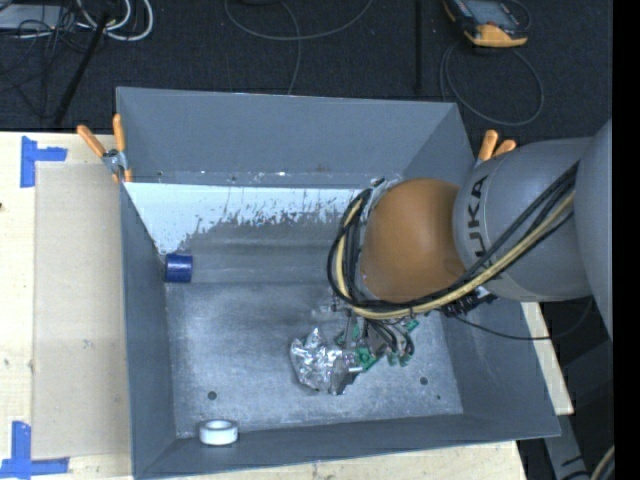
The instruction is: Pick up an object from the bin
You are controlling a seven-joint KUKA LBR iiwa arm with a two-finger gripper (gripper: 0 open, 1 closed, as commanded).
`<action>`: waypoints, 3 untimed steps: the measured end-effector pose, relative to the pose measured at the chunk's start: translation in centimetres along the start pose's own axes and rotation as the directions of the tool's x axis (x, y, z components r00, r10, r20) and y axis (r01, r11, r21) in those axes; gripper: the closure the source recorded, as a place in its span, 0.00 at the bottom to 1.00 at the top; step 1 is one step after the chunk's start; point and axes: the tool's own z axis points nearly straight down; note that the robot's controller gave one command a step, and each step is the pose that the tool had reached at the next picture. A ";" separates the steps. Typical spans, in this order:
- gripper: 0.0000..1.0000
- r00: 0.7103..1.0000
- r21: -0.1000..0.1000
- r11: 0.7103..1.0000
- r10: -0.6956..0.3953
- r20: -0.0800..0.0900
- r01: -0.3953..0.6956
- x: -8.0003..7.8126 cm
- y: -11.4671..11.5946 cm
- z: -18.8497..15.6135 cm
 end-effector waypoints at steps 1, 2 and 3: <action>0.00 0.998 -0.011 0.998 0.063 0.015 -0.063 0.8 -2.3 4.1; 1.00 0.998 -0.009 0.998 0.065 0.014 -0.065 0.7 -2.4 3.9; 1.00 0.995 -0.007 0.995 0.101 0.017 -0.101 -1.1 -2.8 -10.6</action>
Offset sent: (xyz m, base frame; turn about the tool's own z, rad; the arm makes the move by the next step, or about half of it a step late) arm -0.0093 -0.0261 -0.0437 0.0616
